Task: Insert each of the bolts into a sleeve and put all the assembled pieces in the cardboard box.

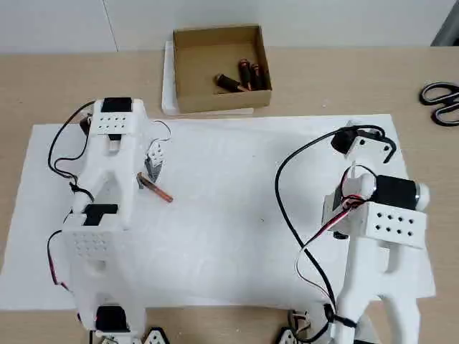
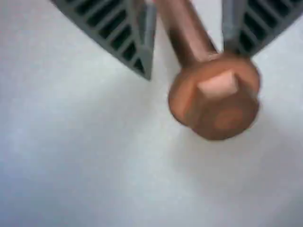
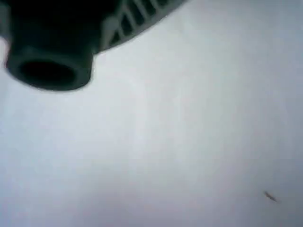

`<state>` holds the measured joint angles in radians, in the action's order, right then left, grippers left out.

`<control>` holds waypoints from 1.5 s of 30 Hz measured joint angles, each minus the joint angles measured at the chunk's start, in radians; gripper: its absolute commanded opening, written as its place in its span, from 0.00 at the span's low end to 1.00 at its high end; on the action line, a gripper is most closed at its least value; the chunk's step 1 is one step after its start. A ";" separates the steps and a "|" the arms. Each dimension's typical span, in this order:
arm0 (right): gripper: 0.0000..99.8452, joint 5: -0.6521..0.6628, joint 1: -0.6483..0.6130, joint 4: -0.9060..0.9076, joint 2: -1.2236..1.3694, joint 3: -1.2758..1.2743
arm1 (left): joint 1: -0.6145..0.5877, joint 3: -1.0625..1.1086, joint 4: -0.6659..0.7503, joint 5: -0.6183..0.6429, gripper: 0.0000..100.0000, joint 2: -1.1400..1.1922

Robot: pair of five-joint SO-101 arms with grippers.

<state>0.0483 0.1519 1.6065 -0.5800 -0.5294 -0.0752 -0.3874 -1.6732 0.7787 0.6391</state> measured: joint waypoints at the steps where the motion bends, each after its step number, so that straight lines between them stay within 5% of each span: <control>1: 0.00 0.000 0.000 0.000 0.000 0.000 | 0.000 0.000 0.006 0.000 0.10 0.005; 21: 0.00 0.000 0.000 -0.023 0.000 0.000 | 0.014 -0.064 0.021 0.014 0.01 0.095; 37: 0.00 0.000 -0.003 -0.028 -0.008 0.146 | 0.009 -0.517 -0.061 0.008 0.01 0.127; 45: 0.00 0.000 -0.175 -0.023 -0.009 0.173 | 0.110 -0.535 -0.068 -0.077 0.01 -0.057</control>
<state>0.0483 -0.0230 1.5835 -0.5892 -0.3560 0.0353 -0.9229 -1.7407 0.7020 0.5823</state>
